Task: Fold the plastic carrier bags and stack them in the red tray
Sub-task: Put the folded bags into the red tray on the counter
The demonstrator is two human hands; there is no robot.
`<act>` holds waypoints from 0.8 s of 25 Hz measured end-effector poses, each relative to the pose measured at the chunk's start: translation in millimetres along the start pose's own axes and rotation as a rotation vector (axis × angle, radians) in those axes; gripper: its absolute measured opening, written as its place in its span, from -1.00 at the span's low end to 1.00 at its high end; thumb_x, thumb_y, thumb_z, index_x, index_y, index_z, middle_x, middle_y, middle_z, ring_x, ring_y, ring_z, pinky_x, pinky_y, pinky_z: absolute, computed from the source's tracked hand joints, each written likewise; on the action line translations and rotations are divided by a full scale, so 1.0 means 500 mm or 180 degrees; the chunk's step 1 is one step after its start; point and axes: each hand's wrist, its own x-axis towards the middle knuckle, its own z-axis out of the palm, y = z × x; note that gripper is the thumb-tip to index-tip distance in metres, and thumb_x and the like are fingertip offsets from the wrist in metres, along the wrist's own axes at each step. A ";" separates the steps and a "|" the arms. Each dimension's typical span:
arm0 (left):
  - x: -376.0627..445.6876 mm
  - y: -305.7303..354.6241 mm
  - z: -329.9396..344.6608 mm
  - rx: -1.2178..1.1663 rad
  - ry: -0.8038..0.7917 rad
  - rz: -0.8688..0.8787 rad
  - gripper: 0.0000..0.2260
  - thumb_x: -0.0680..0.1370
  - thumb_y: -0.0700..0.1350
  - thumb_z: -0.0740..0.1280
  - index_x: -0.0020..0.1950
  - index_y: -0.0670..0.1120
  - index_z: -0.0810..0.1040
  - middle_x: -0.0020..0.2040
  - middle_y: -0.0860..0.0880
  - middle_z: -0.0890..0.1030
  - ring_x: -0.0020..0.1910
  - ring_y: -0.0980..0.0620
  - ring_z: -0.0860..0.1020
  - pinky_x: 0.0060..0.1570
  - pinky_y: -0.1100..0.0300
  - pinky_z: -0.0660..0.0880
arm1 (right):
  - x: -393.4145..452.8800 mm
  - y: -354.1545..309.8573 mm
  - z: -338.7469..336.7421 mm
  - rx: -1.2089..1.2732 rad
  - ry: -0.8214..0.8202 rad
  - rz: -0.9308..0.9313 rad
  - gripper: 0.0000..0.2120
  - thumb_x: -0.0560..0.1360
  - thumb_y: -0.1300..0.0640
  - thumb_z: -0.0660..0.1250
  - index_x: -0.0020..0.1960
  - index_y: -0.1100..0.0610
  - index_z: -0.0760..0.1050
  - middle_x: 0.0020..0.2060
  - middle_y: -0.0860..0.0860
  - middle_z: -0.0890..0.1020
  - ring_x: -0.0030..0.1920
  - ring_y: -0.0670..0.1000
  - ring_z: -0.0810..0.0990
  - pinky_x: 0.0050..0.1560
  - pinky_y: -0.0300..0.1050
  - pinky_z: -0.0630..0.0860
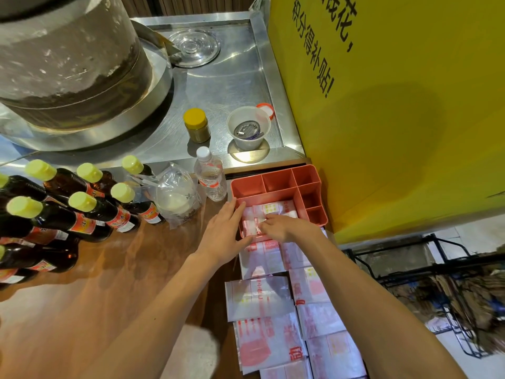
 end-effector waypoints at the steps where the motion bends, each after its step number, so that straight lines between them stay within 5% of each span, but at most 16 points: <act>1: 0.001 0.004 -0.003 0.0084 -0.0047 -0.0027 -0.20 0.55 0.22 0.33 0.64 -0.01 0.01 0.64 -0.05 -0.01 0.62 -0.05 -0.04 0.55 -0.08 0.11 | -0.011 0.004 0.000 -0.0001 0.0146 -0.0108 -0.50 0.70 -0.12 -0.08 0.59 -0.04 0.22 0.63 -0.02 0.05 0.61 0.09 0.03 0.58 0.16 0.02; 6: -0.023 0.058 -0.017 -0.0163 0.0370 0.0446 -0.43 0.60 0.02 0.34 0.57 -0.04 0.27 0.58 -0.08 0.24 0.56 -0.05 0.19 0.49 -0.04 0.27 | -0.077 0.065 0.013 0.0623 0.1394 -0.0700 -0.56 0.69 0.10 0.13 0.55 0.06 0.31 0.58 0.05 0.23 0.58 0.03 0.14 0.57 -0.04 0.06; 9: -0.062 0.118 -0.009 -0.0629 0.0624 0.0884 -0.64 0.60 -0.14 0.33 0.41 -0.01 0.49 0.40 0.01 0.49 0.37 0.05 0.43 0.31 0.14 0.42 | -0.140 0.115 0.023 0.0988 0.2052 -0.0793 -0.61 0.64 0.20 0.20 0.46 0.10 0.44 0.46 0.06 0.44 0.47 0.02 0.37 0.47 -0.06 0.28; 12: -0.095 0.166 0.032 -0.1420 0.0446 0.0551 -0.77 0.63 -0.15 0.29 0.22 0.11 0.55 0.12 0.18 0.59 0.09 0.21 0.53 0.02 0.26 0.47 | -0.192 0.166 0.064 0.1386 0.2495 -0.0423 -0.65 0.62 0.19 0.25 0.40 0.11 0.48 0.32 0.04 0.55 0.31 0.04 0.51 0.30 -0.02 0.47; 17: -0.090 0.173 0.154 -0.2216 0.0167 -0.0595 -0.87 0.61 -0.20 0.32 0.12 -0.07 0.62 -0.02 0.03 0.67 0.00 0.06 0.62 -0.01 0.17 0.53 | -0.240 0.238 0.159 0.1592 0.2349 0.0750 -0.77 0.59 0.08 0.28 0.22 0.09 0.55 0.09 0.05 0.63 0.07 0.10 0.60 -0.05 -0.07 0.48; 20: -0.082 0.189 0.185 -0.2535 0.0077 -0.0840 -0.83 0.61 -0.19 0.33 0.19 -0.12 0.60 0.05 0.00 0.66 0.06 0.07 0.61 0.05 0.19 0.54 | -0.245 0.246 0.233 0.1456 0.1990 0.1211 -0.80 0.59 -0.09 0.27 0.04 0.03 0.52 -0.06 0.01 0.66 -0.03 0.08 0.63 -0.08 -0.04 0.54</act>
